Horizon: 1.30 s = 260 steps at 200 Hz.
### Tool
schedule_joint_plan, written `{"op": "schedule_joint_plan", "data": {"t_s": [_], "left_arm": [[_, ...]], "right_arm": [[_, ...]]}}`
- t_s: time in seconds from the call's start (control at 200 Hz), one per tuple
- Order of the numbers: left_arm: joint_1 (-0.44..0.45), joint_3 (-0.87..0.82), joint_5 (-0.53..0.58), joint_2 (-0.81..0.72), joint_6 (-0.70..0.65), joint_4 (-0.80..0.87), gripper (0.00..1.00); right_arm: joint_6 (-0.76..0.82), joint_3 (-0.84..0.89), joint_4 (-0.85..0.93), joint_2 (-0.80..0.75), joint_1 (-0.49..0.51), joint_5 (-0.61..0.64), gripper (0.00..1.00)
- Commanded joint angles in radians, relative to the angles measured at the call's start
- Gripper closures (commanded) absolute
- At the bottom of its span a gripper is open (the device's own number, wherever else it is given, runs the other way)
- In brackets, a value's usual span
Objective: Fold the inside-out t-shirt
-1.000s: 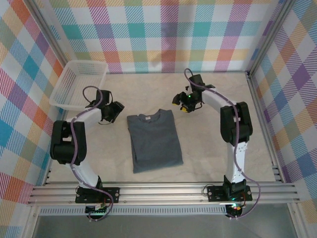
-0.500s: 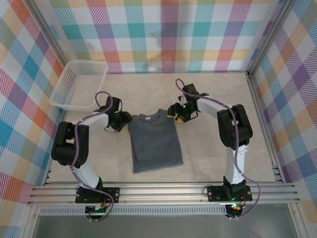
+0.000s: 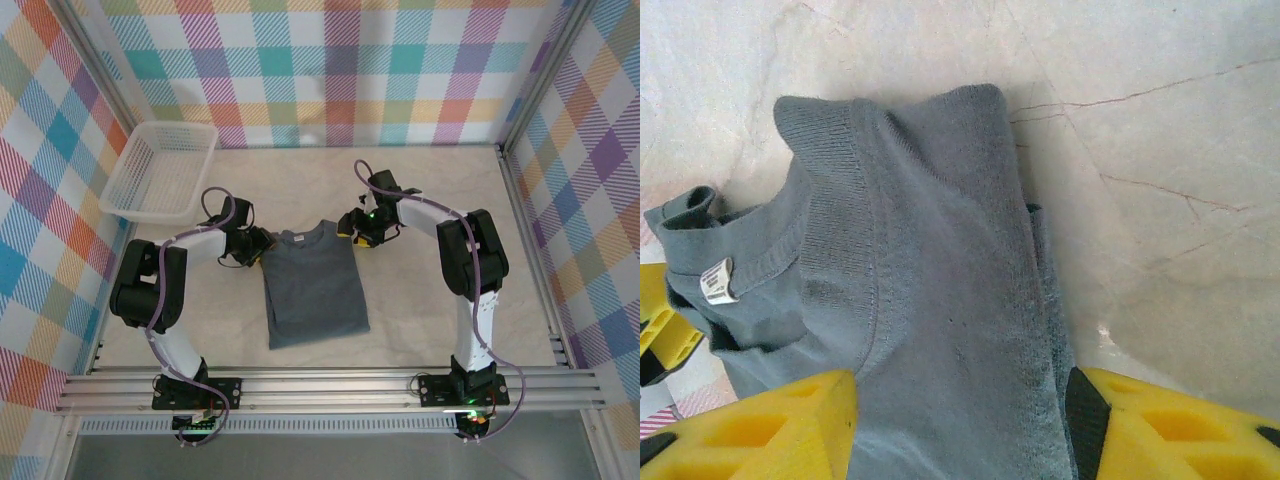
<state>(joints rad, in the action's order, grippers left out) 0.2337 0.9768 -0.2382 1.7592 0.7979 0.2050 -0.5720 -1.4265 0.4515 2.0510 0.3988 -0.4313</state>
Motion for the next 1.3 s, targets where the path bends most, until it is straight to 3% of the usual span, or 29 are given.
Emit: {"op": "schedule_joint_plan", "data": {"t_s": [0.0,0.055,0.22,0.345,0.495,0.72,0.96,1.295], "left_arm": [[0.031,0.013,-0.064,0.037,0.019,-0.027,0.65],[0.032,0.010,-0.100,0.050,0.054,-0.060,0.77],[0.038,0.026,-0.147,0.052,0.097,-0.105,1.00],[0.035,0.056,-0.105,0.038,0.034,-0.028,1.00],[0.033,0.066,-0.121,0.041,-0.005,-0.013,1.00],[0.033,0.076,-0.121,0.042,-0.013,-0.008,1.00],[0.033,0.083,-0.124,0.058,-0.015,-0.013,1.00],[0.033,0.080,-0.124,0.057,-0.018,-0.021,1.00]], "right_arm": [[-0.017,0.002,-0.017,0.022,0.000,-0.023,0.42],[-0.029,0.007,-0.028,0.027,0.002,-0.027,0.42],[-0.039,0.013,-0.033,0.016,0.008,-0.033,0.43],[-0.007,0.024,-0.005,-0.064,0.004,0.050,0.41],[0.012,0.059,0.000,-0.113,-0.001,0.191,0.27],[-0.009,0.038,-0.033,-0.002,0.003,0.127,0.27],[-0.021,0.029,-0.074,0.047,0.042,0.046,0.36],[-0.045,-0.021,-0.106,0.112,0.055,0.002,0.38]]}}
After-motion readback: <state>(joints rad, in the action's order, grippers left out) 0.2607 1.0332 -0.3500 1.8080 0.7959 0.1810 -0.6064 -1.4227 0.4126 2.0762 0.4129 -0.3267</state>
